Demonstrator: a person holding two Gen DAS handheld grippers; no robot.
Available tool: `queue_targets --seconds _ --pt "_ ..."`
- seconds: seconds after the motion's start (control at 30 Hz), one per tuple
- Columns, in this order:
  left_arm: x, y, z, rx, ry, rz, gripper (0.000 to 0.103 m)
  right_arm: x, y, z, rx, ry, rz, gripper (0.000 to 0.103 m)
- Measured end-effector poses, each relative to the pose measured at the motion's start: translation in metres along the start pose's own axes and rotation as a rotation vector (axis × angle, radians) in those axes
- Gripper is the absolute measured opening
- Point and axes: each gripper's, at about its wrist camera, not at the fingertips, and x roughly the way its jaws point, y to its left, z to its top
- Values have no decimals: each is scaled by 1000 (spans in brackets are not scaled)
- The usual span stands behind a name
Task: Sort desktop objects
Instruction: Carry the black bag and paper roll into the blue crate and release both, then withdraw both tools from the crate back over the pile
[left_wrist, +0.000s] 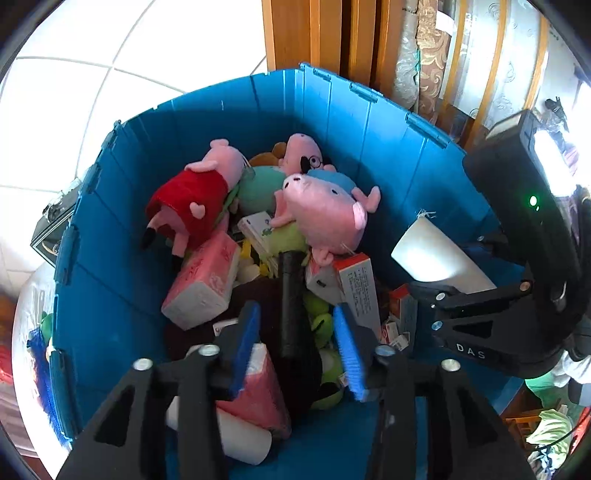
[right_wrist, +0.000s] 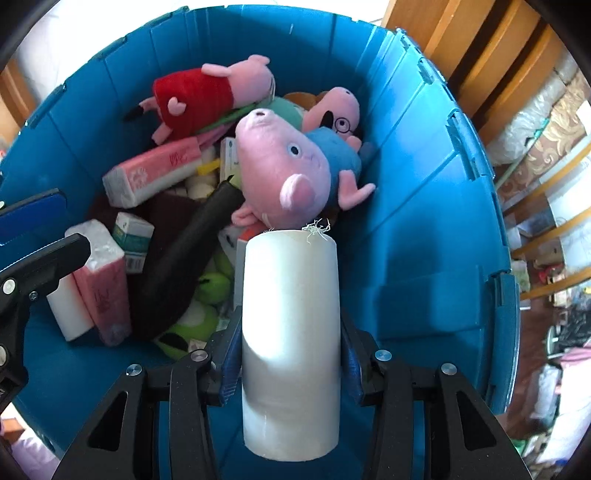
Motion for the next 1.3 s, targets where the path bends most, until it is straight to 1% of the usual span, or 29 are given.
queue_targets --seconds 0.1,0.17,0.2,0.27,0.33,0.4,0.47,0.5,0.57,0.67,0.77,0.83,0.87,0.9,0.97,1.13,1.3 --pt "0 -1 -2 0 -1 -3 50 0 3 -1 -14 12 -22 47" --pt "-1 -1 -4 -1 -2 -3 51 0 3 -1 -18 19 -21 58" --pt "-1 0 -5 -3 -2 -2 51 -1 2 -2 -17 17 -18 62" --pt "-3 1 -7 -6 -3 0 51 -3 2 -2 -18 14 -19 75" --pt "-5 2 -10 -8 -8 -2 51 -6 2 -5 -20 8 -12 80" --pt "-9 2 -13 -9 -18 -5 51 -8 3 -7 -26 1 1 81" --pt "-15 3 -15 -10 -34 -4 51 -12 6 -11 -22 -7 23 88" --pt "-19 3 -17 -12 -43 -6 51 -14 7 -12 -26 -12 29 90" --pt "-26 5 -19 -16 -65 -9 51 -19 11 -15 -36 -28 32 100" --pt "-38 8 -22 -24 -96 -17 51 -29 13 -18 -39 -55 29 101" --pt "-49 11 -25 -27 -132 -3 51 -41 14 -20 -33 -84 47 103" --pt "-58 15 -27 -34 -160 10 53 -48 15 -21 -31 -100 54 103" --pt "-62 17 -28 -39 -177 13 60 -52 16 -21 -31 -110 58 103" --pt "-68 20 -30 -46 -198 16 69 -55 18 -21 -30 -122 64 103" --pt "-78 28 -34 -64 -238 34 75 -62 22 -20 -30 -144 79 103" --pt "-104 56 -45 -117 -321 67 75 -76 39 -17 -46 -186 107 103" --pt "-124 98 -62 -191 -383 133 76 -92 69 -4 -94 -238 145 103"
